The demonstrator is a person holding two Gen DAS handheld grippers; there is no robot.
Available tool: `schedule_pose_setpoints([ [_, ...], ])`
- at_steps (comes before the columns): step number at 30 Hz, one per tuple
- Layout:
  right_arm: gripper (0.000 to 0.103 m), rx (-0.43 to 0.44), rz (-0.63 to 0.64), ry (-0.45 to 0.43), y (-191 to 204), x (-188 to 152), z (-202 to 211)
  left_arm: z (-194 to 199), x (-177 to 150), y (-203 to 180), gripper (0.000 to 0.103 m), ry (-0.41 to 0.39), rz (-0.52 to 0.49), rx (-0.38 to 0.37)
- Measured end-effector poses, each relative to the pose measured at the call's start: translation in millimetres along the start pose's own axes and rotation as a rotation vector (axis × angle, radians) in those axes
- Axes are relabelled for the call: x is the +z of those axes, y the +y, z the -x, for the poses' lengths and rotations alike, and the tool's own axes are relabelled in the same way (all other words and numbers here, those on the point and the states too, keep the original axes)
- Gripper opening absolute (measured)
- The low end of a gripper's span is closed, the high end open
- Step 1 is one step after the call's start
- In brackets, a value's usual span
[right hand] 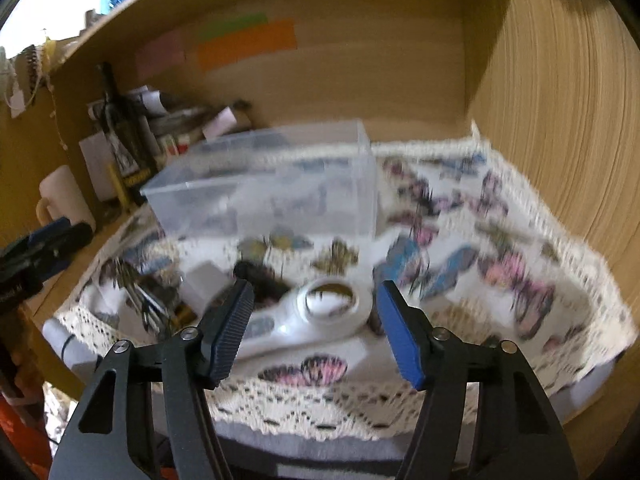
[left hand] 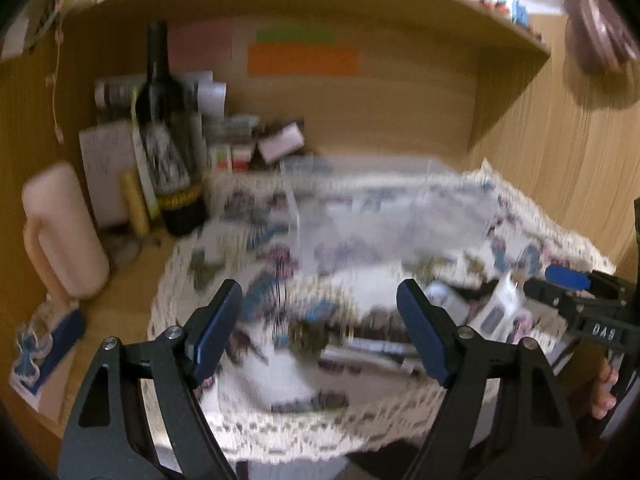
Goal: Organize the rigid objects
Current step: 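Grasp the dark spiky ornament with the left tool while the right tool grasps the white handheld device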
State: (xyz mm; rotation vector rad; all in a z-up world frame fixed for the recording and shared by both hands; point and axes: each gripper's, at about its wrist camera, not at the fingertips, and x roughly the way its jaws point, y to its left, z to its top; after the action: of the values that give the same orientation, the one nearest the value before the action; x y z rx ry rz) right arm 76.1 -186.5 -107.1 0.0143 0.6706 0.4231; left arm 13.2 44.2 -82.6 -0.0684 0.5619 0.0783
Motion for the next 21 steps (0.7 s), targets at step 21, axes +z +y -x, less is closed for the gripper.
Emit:
schedule_pose_setpoints([
  [21, 0.061, 0.078, -0.064, 0.158, -4, 14, -61, -60, -12, 27, 0.054, 0.197, 0.084, -0.022],
])
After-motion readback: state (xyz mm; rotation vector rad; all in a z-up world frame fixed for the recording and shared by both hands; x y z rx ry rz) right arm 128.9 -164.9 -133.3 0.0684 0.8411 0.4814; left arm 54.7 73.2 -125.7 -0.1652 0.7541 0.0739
